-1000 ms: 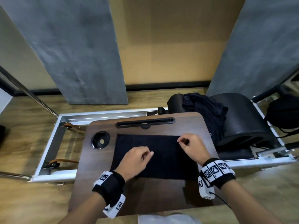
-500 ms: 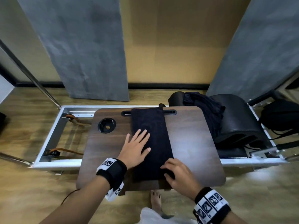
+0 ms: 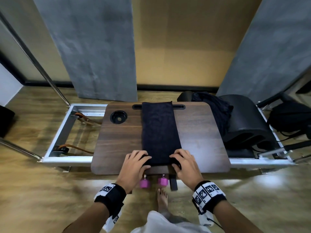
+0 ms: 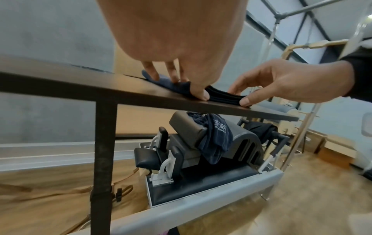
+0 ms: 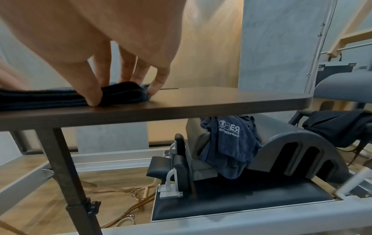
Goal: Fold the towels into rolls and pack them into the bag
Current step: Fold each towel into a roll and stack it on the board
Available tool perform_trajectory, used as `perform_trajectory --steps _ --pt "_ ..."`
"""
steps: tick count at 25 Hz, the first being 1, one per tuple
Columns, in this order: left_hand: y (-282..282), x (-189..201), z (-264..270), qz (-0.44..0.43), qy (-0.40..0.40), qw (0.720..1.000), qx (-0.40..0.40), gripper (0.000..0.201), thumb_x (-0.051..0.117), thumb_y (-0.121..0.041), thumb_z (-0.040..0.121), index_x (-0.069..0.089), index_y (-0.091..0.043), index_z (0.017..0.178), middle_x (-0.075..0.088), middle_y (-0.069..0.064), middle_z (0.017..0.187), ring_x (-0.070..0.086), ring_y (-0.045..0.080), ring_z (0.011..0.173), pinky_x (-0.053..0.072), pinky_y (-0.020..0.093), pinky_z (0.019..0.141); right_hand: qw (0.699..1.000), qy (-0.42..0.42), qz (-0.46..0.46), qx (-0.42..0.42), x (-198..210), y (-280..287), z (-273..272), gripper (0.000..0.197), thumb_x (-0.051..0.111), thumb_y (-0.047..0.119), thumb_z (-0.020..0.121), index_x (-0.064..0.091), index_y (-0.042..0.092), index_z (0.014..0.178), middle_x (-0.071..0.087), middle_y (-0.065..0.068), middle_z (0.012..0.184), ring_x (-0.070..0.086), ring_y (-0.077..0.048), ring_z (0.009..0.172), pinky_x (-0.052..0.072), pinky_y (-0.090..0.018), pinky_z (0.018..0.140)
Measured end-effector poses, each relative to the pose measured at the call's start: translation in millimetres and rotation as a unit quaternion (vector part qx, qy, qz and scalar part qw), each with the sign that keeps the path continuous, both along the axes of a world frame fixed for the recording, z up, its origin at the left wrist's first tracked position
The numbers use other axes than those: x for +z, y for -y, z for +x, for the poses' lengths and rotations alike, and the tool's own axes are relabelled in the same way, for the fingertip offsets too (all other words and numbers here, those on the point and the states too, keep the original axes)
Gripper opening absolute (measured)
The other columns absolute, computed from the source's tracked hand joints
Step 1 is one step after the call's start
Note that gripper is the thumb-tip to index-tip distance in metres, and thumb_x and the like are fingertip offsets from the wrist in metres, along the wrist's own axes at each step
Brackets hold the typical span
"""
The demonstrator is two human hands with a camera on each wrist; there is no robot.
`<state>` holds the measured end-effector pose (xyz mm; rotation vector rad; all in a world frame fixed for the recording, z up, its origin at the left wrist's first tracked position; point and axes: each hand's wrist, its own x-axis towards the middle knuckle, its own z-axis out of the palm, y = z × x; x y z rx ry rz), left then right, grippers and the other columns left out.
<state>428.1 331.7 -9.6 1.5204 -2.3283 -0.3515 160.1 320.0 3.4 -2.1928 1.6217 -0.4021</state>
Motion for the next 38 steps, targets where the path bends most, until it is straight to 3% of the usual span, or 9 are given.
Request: perform_trajectory --steps 7,12,16,19,22,26,32,36,38 --pt "21 13 -4 0.033 -0.070 0.996 0.048 0.010 0.069 -0.018 0.101 0.080 -0.017 0.102 0.071 -0.008 0.105 0.063 0.022 0.102 0.046 0.041 0.085 0.999 -0.044 0.000 0.022 -3 9 -1 0.042 0.072 0.045 0.091 0.063 0.029 0.128 0.050 0.012 0.128 0.048 -0.012 0.120 0.040 -0.032 0.102" --pt "42 11 -16 0.150 -0.129 0.964 0.181 0.028 0.047 -0.023 0.113 0.069 -0.013 0.098 0.064 0.000 0.098 0.061 0.031 0.107 0.045 0.048 0.095 0.999 -0.026 -0.026 0.007 1 17 4 0.027 0.064 0.021 0.100 0.066 0.023 0.127 0.063 0.007 0.122 0.058 -0.019 0.113 0.045 -0.036 0.101" --pt "39 10 -20 0.094 -0.139 0.972 0.167 0.014 0.051 -0.027 0.110 0.065 -0.028 0.112 0.065 -0.013 0.101 0.059 0.020 0.104 0.043 0.044 0.092 0.993 0.087 0.054 -0.066 10 34 0 0.021 0.066 0.008 0.098 0.070 0.025 0.109 0.073 0.002 0.105 0.066 -0.019 0.102 0.055 -0.037 0.090" --pt "33 11 -25 0.016 -0.084 0.991 0.101 0.016 0.057 -0.045 0.105 0.064 -0.035 0.115 0.058 -0.019 0.113 0.052 0.008 0.109 0.038 0.036 0.091 0.990 0.084 0.079 -0.079 12 46 2 0.023 0.066 0.001 0.095 0.078 0.020 0.099 0.077 -0.001 0.095 0.070 -0.021 0.095 0.055 -0.032 0.084" --pt "33 8 -29 0.030 -0.024 0.998 0.044 0.035 0.064 -0.059 0.096 0.073 -0.033 0.117 0.059 -0.019 0.113 0.049 0.005 0.112 0.039 0.037 0.096 0.992 0.055 0.093 -0.072 14 57 5 0.024 0.063 -0.001 0.094 0.081 0.016 0.097 0.078 -0.004 0.097 0.070 -0.023 0.097 0.055 -0.031 0.086" --pt "41 6 -33 0.071 -0.087 0.984 0.135 0.014 0.070 -0.044 0.098 0.080 -0.035 0.093 0.065 -0.020 0.093 0.051 0.007 0.101 0.029 0.038 0.091 0.993 0.026 0.096 -0.058 23 67 9 0.023 0.062 0.002 0.093 0.081 0.014 0.096 0.074 -0.005 0.104 0.068 -0.026 0.102 0.054 -0.036 0.092" --pt "68 9 -36 0.179 -0.097 0.960 0.192 0.030 0.056 -0.046 0.106 0.068 -0.034 0.081 0.068 -0.014 0.096 0.049 0.011 0.112 0.019 0.038 0.089 0.986 -0.002 -0.164 0.019 19 44 18 0.031 0.075 -0.008 0.074 0.077 0.011 0.098 0.065 -0.005 0.112 0.063 -0.027 0.106 0.053 -0.040 0.085" --pt "75 8 -36 0.180 -0.059 0.964 0.188 0.032 0.050 -0.054 0.106 0.069 -0.034 0.090 0.067 -0.015 0.100 0.050 0.012 0.114 0.020 0.041 0.092 0.985 -0.036 -0.134 0.104 17 40 15 0.031 0.084 0.014 0.079 0.075 0.015 0.109 0.069 0.000 0.112 0.067 -0.022 0.104 0.055 -0.034 0.089" --pt "73 6 -35 0.152 -0.060 0.969 0.184 0.029 0.048 -0.056 0.106 0.066 -0.036 0.095 0.066 -0.016 0.099 0.052 0.011 0.112 0.022 0.040 0.092 0.987 -0.073 -0.090 0.108 20 45 17 0.041 0.082 0.009 0.077 0.071 0.016 0.116 0.068 0.000 0.117 0.065 -0.022 0.109 0.054 -0.034 0.093"
